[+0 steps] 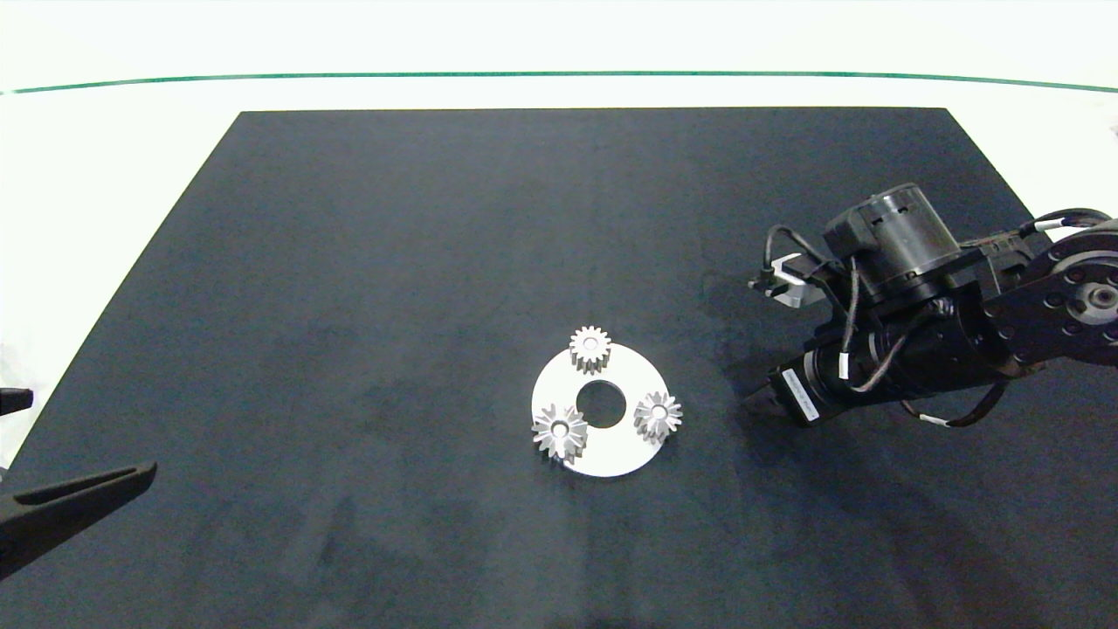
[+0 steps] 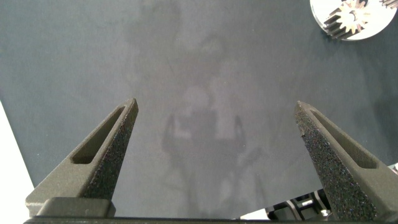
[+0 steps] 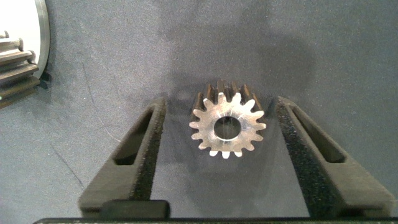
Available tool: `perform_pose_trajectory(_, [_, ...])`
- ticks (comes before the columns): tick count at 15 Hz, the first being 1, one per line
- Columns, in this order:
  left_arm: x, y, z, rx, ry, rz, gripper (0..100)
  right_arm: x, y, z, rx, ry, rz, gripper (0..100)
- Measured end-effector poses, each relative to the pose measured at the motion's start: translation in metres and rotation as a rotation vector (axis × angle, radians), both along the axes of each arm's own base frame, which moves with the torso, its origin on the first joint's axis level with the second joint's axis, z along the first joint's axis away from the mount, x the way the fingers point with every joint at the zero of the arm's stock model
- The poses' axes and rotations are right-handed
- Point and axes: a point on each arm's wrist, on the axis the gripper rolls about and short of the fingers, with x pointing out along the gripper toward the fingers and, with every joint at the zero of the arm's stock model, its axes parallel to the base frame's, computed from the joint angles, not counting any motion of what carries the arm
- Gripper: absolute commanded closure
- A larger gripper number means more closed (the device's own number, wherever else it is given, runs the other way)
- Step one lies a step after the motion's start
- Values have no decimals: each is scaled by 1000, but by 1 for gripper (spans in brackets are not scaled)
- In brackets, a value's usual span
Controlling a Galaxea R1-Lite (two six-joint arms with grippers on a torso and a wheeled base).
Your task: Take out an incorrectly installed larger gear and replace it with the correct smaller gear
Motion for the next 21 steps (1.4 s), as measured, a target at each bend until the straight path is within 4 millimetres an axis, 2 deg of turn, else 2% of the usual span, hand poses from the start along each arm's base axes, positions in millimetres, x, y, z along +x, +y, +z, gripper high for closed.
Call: perform_pose_trajectory(21, [-7,2,-9,16,7,-8,0,-4,-2,-8,-35,14,-18,78])
